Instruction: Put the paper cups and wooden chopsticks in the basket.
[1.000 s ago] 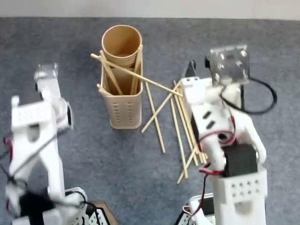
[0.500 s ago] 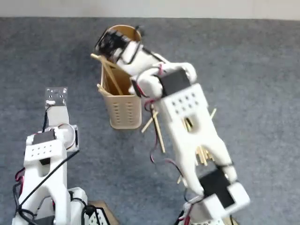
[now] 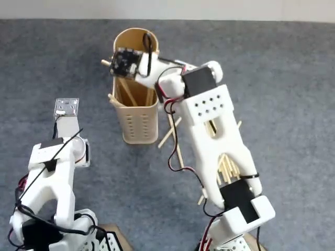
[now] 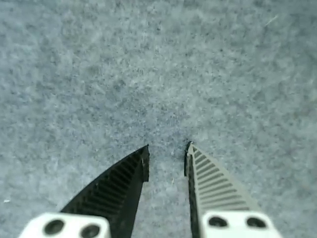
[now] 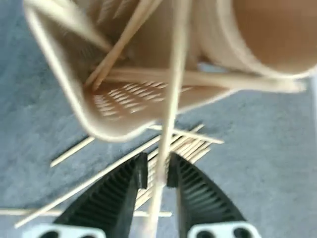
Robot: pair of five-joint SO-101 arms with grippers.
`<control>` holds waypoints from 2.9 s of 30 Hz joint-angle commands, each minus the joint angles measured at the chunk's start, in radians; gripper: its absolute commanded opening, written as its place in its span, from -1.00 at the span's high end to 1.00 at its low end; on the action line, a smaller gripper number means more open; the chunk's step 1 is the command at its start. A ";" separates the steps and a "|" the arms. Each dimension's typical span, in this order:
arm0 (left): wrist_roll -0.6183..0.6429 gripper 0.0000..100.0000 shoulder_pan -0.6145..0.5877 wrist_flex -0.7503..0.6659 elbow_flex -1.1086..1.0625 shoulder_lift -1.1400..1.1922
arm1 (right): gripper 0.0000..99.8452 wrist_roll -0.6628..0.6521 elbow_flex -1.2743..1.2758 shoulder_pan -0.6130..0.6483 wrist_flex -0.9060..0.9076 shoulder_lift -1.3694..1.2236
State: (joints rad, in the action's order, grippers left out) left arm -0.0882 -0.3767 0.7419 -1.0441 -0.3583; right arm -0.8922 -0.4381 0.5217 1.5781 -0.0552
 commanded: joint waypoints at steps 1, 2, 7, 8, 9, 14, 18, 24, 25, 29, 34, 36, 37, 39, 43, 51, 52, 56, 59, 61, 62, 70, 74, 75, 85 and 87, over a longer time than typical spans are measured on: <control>-0.017 0.69 0.008 -0.017 0.038 0.004 | 0.91 -0.012 0.062 -0.010 -0.048 0.007; -0.017 0.69 0.008 -0.018 0.038 0.005 | 0.91 -0.012 0.081 -0.010 -0.068 0.007; -0.017 0.69 0.008 -0.018 0.038 0.008 | 0.96 0.051 0.122 -0.012 -0.131 0.008; -0.017 0.69 0.010 -0.018 0.038 0.008 | 0.99 0.100 0.122 -0.015 -0.147 0.012; -0.017 0.69 0.010 -0.018 0.038 0.008 | 0.99 0.149 0.122 -0.018 -0.168 0.015; -0.017 0.69 0.010 -0.018 0.036 0.008 | 0.99 0.385 0.120 -0.067 -0.280 0.039; -0.017 0.69 0.012 -0.020 0.035 0.008 | 0.99 0.600 0.128 -0.122 -0.383 0.130; -0.017 0.69 0.013 -0.020 0.035 0.008 | 0.99 0.741 0.133 -0.130 -0.510 0.325; -0.017 0.69 0.013 -0.020 0.035 0.008 | 0.99 0.764 0.133 -0.117 -0.530 0.351; -0.017 0.69 0.013 -0.020 0.035 0.010 | 0.99 0.810 0.133 -0.019 -0.573 0.407; -0.017 0.69 0.013 -0.020 0.033 0.010 | 0.99 0.852 0.231 0.088 -0.591 0.406; -0.017 0.69 0.013 -0.020 0.033 0.010 | 0.99 0.850 0.364 0.091 -0.648 0.407; -0.017 0.69 0.013 -0.020 0.033 0.010 | 0.99 0.850 0.440 0.088 -0.690 0.412; -0.017 0.69 0.013 -0.020 0.033 0.010 | 0.98 0.842 0.575 0.085 -0.763 0.417; -0.017 0.69 0.015 -0.020 0.033 0.010 | 0.69 0.798 0.680 0.090 -0.768 0.418; -0.018 0.69 0.038 -0.020 0.031 0.010 | 0.40 0.796 0.492 0.001 -0.624 0.562; -0.018 0.69 0.039 -0.020 0.031 0.010 | 0.40 0.801 0.475 -0.031 -0.607 0.598; -0.018 0.69 0.039 -0.020 0.031 0.010 | 0.40 0.801 0.435 -0.125 -0.521 0.723; -0.018 0.69 0.039 -0.020 0.031 0.010 | 0.40 0.795 0.435 -0.145 -0.486 0.786; -0.018 0.69 0.039 -0.017 0.031 0.010 | 0.40 0.793 0.478 -0.191 -0.426 0.783; -0.018 0.69 0.039 -0.017 0.031 0.010 | 0.40 0.793 0.530 -0.222 -0.406 0.765; -0.018 0.69 0.039 -0.017 0.031 0.010 | 0.40 0.847 1.059 -0.371 -0.638 0.433; -0.018 0.69 0.039 -0.020 0.031 0.010 | 0.40 0.858 1.113 -0.400 -0.699 0.282; -0.018 0.69 0.039 -0.020 0.031 0.010 | 0.40 0.858 1.113 -0.407 -0.707 0.251; -0.018 0.69 0.041 -0.020 0.031 0.010 | 0.65 0.848 1.110 -0.417 -0.780 0.128; -0.018 0.69 0.041 -0.020 0.031 0.010 | 0.93 0.848 1.109 -0.420 -0.780 0.136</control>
State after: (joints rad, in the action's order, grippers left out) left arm -0.0944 -0.3598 0.7357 -1.0441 -0.3521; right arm -0.0453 0.6728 0.1105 0.8063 0.0675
